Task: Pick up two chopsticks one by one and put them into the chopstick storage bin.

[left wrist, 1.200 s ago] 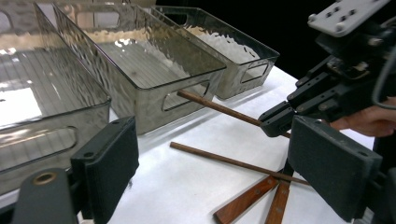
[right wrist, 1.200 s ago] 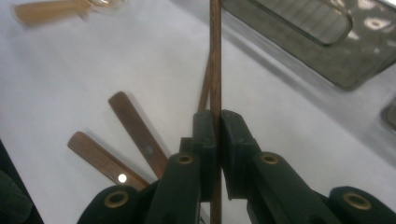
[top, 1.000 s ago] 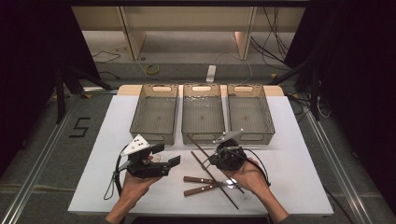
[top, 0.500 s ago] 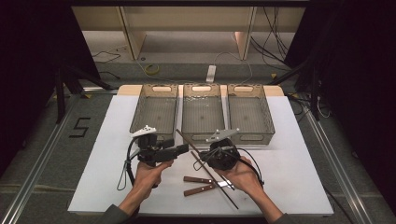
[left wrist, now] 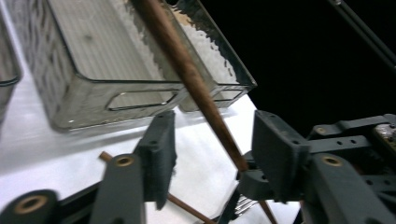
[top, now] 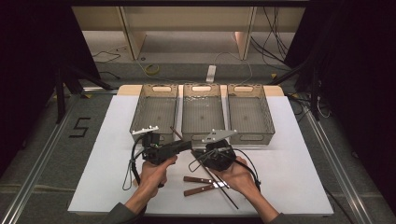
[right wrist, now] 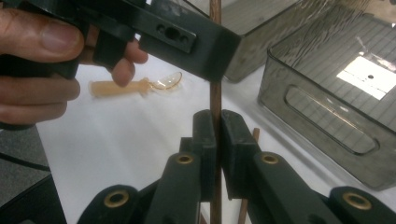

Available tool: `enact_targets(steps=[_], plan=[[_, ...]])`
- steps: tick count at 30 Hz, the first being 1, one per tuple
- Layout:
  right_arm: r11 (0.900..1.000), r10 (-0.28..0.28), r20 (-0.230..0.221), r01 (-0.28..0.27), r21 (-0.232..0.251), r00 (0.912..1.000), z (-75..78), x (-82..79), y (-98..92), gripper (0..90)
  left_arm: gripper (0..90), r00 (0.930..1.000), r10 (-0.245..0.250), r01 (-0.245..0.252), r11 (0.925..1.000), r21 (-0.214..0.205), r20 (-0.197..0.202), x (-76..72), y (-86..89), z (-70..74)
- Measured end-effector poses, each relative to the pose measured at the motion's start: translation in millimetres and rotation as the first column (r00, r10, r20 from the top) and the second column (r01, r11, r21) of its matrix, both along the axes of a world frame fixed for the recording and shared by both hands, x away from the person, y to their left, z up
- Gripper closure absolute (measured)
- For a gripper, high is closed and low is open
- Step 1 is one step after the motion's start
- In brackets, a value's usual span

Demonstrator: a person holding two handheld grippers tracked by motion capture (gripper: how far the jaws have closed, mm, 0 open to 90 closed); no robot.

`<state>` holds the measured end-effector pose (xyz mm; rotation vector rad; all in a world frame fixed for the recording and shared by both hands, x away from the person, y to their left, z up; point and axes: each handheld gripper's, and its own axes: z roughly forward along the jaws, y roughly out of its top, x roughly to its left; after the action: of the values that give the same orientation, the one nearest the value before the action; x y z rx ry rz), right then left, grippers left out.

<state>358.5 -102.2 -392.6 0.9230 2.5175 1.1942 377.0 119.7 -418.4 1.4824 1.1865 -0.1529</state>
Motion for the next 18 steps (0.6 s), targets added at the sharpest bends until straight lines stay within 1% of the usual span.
enact_targets(steps=[3, 6, 8, 13, 15, 17, 18], plan=[[1.0000, -0.001, 0.007, 0.001, 0.006, 1.0000, 0.1, -0.6, 1.5, 85.3, 56.4, 0.9999, -0.010, 0.010, 0.9997, -0.020, 0.009, -0.3, -0.6, -0.8], [0.9999, -0.001, 0.013, 0.001, 0.011, 0.9999, -0.2, -1.1, 2.6, 85.3, 60.7, 0.9996, -0.026, 0.026, 0.9991, -0.033, 0.003, -0.6, -1.4, -2.6], [0.9999, 0.001, 0.013, -0.002, 0.012, 0.9999, -0.6, -1.4, 3.6, 85.3, 63.9, 0.9996, -0.029, 0.029, 0.9987, -0.043, 0.000, -0.5, -1.1, -2.9], [0.9998, -0.001, 0.023, 0.000, 0.020, 0.9997, -1.7, -2.3, 5.1, 85.3, 71.0, 0.9998, -0.017, 0.017, 0.9978, -0.065, -0.004, 0.1, 1.8, -3.9], [0.9996, -0.004, 0.026, 0.003, 0.027, 0.9997, -1.4, -2.7, 5.1, 85.3, 73.4, 0.9997, -0.023, 0.022, 0.9967, -0.078, -0.009, 0.4, 2.2, -4.4], [0.9996, -0.002, 0.030, 0.001, 0.028, 0.9996, -1.2, -3.0, 5.1, 85.3, 75.7, 0.9997, -0.023, 0.023, 0.9965, -0.080, -0.004, 0.1, 2.8, -4.5], [0.9996, -0.003, 0.033, 0.002, 0.029, 0.9995, -1.1, -3.1, 5.1, 85.3, 76.4, 0.9997, -0.025, 0.024, 0.9956, -0.090, -0.007, 0.2, 3.3, -4.4]])
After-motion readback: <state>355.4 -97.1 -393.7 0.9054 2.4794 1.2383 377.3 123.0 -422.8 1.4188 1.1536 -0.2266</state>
